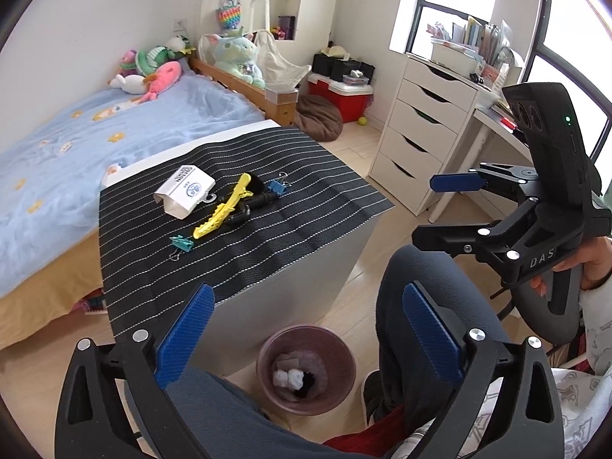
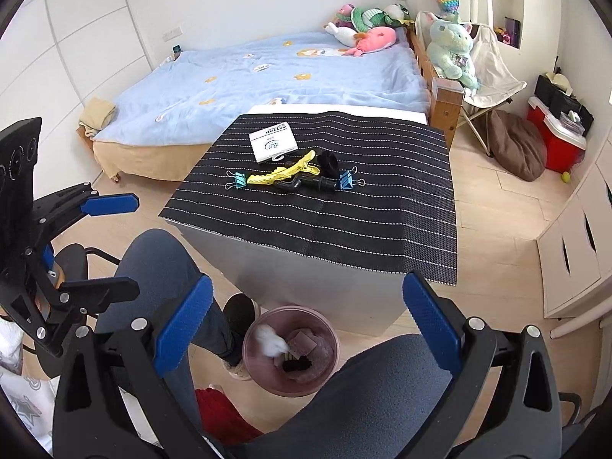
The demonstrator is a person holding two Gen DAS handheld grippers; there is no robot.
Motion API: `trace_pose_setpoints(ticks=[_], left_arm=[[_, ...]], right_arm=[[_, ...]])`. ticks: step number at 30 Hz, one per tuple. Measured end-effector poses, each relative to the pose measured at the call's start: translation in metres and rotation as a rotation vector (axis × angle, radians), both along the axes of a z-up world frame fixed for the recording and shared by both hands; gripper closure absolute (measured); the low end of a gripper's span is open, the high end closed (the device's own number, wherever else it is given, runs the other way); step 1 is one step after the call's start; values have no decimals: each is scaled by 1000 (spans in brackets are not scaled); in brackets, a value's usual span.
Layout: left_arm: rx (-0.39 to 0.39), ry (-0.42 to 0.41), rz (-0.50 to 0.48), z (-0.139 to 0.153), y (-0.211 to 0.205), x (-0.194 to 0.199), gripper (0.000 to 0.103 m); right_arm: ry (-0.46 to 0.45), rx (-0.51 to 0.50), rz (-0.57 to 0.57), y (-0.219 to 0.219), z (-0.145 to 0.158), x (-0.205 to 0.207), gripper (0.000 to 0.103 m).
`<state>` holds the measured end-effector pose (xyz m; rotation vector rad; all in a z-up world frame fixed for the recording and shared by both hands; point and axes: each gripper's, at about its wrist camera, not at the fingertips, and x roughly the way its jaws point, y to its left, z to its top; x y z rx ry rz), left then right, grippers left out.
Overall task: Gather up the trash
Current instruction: 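Move the left gripper back over the mat toward the yellow hair clip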
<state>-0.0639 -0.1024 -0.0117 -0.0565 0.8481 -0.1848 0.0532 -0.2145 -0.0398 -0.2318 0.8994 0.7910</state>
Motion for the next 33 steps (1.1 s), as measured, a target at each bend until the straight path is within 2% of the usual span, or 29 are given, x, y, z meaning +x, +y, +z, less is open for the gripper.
trace_pose_setpoints(ticks=[20,33], left_arm=[[-37,2,99,-4,36,4,8],[12,-44,127,6,67,30,8]], right_arm=[[3,0,30,16,-2,5,5],[-20,-12,35,32,4,35,5]])
